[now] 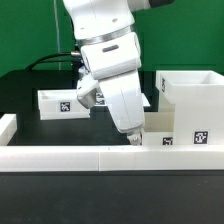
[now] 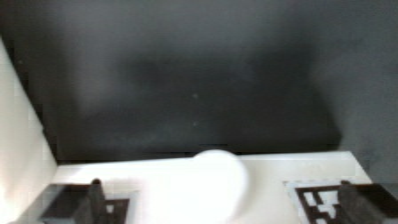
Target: Assemble drawer
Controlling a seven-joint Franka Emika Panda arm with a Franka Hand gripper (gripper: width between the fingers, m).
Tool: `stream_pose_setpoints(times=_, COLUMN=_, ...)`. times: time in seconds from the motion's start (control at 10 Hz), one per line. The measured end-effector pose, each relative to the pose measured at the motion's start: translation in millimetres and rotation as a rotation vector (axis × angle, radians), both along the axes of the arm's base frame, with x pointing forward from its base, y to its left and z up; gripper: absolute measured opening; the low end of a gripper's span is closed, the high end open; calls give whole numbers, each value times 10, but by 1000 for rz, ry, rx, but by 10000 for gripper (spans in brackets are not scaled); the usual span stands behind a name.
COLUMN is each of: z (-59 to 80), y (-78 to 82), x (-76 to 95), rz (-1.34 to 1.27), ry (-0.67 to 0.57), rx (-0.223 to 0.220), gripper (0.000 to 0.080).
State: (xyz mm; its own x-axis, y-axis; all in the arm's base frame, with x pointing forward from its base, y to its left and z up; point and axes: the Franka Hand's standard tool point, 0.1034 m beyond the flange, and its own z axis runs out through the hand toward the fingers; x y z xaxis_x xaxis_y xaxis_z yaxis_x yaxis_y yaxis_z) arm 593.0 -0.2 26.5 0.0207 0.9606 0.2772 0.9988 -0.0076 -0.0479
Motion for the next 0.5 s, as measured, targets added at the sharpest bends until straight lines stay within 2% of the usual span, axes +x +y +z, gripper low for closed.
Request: stream_pose_setpoints(times=0.5, z=8, y=235, x=9, rz=0, ry=9, rx=-2, gripper=649)
